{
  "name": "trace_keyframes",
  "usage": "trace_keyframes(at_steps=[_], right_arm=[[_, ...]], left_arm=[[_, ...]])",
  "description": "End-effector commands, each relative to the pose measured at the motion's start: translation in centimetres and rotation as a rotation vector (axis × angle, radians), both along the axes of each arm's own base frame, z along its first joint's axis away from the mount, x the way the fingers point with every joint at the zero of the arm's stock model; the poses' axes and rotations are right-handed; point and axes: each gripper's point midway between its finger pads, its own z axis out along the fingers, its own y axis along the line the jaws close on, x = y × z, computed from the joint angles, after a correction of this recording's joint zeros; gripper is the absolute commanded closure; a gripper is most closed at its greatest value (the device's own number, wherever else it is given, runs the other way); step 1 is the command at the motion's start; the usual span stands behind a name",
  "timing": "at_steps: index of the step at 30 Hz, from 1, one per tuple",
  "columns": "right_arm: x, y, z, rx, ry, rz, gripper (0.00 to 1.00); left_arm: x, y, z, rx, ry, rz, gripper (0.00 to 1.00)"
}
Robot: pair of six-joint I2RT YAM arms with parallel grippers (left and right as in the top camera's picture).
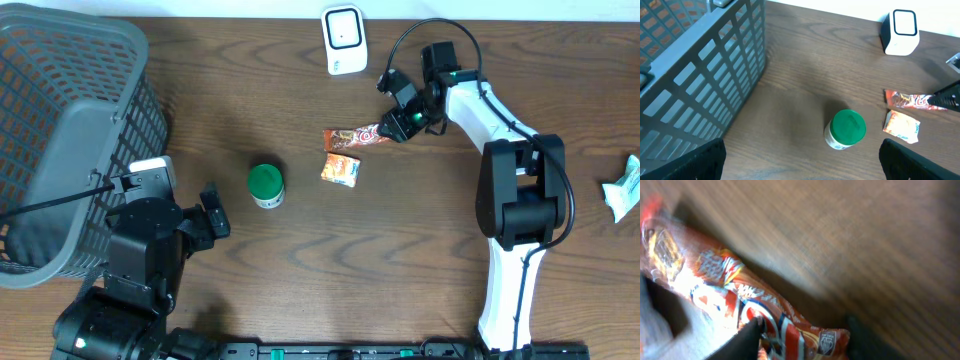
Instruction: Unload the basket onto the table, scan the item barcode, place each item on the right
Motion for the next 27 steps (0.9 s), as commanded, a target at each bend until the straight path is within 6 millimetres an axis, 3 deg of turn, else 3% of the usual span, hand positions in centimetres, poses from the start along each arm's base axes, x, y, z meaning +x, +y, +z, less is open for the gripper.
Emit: trace_keyframes(at_steps=[1,3,8,12,17,21,27], right_arm=[[-2.0,-1.2,-3.7,-0.082,0.073,0.06,0.79],[-2.0,-1.2,-3.7,-0.083,0.073,0.066,0.99],[-1.6,-1.2,-2.2,-0.084,0.061,0.053,0.99],[-0.9,-2.5,2.1,-0.156,0.02,0.024,0.99],[0.1,-6.5,8.5,-0.375,-0.108,-0.089,0.99],[0.3,-9.4,12.5,-0.547,-0.198,-0.22,0.99],[-0.1,-12.5,16.1,-0.833,-0.301,-0.403,0.99]], left_arm=[[0.0,0.3,0.7,-0.003,-0.018,0.015,0.02],[0.0,0.3,0.7,-0.003,-0.018,0.015,0.02],[0.0,0.3,0.7,-0.003,-0.018,0.015,0.02],[0.0,0.3,0.7,-0.004,-0.018,0.015,0.02],[0.0,0.3,0.7,-0.004,-0.018,0.015,0.02],[0.0,0.3,0.7,-0.004,-0.018,0.015,0.02],[0.0,0.3,0.7,-0.003,-0.018,0.015,0.02]])
